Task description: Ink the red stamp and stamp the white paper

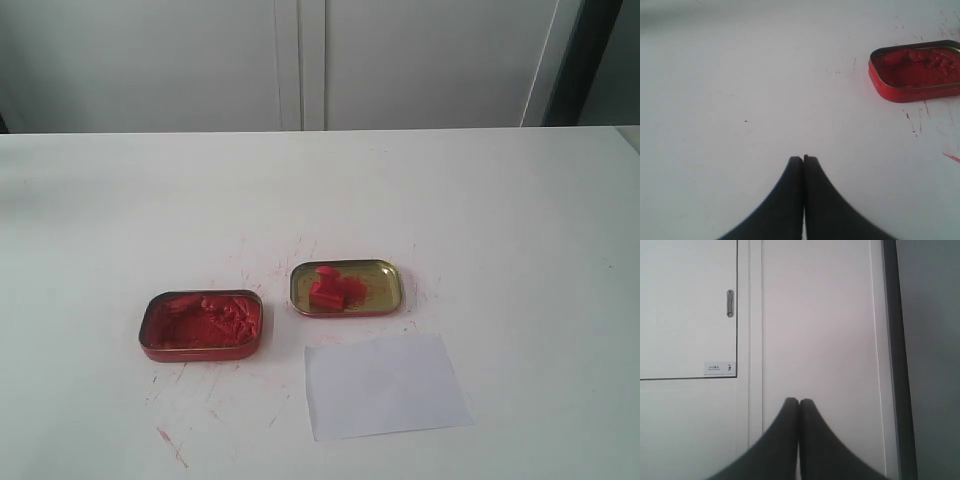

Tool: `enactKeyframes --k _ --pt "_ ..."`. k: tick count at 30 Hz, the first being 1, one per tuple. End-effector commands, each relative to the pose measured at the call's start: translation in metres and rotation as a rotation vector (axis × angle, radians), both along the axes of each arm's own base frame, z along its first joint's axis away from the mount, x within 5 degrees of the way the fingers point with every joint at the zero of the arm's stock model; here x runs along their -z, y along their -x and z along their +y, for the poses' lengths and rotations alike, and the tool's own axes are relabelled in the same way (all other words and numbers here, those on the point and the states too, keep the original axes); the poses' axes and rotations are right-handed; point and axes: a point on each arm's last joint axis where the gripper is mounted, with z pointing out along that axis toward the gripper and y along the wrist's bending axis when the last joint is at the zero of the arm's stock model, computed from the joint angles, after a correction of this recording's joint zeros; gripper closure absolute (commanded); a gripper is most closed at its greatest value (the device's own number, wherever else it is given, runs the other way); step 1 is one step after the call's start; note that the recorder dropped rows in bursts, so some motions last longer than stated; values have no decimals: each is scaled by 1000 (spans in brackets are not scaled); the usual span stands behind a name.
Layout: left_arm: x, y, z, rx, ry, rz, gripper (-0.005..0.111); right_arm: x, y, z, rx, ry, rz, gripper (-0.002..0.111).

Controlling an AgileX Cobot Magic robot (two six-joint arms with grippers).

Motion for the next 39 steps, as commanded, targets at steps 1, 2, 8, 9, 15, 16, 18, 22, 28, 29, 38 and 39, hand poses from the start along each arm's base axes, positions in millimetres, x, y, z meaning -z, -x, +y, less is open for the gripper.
enactKeyframes --k 1,2,8,9,15,16,18,22,28,29,38,39 --pt "1 0 0 -2 7 -1 107 0 1 0 0 -2 -21 108" --pt "1 0 0 -2 7 -1 107 0 1 0 0 -2 -19 108" --pt "1 0 0 -2 7 -1 107 -1 1 0 0 -2 -25 108" --pt "1 0 0 -2 7 -1 107 -1 1 0 0 -2 -25 108" --pt "1 0 0 -2 7 -1 107 2 0 0 1 0 9 108" --pt "1 0 0 -2 7 -1 107 0 0 0 2 2 18 108" --pt "1 0 0 -2 7 -1 107 -5 1 0 3 2 28 108" --pt "1 0 0 -2 7 -1 107 -18 3 -1 12 17 59 108" --pt "1 0 0 -2 7 -1 107 -36 9 -1 43 80 124 108" --pt "1 0 0 -2 7 -1 107 -39 10 -1 45 83 129 108" --pt "1 0 0 -2 7 -1 107 -64 12 -2 46 88 216 108" --pt "1 0 0 -2 7 -1 107 -67 11 -2 46 89 239 108"
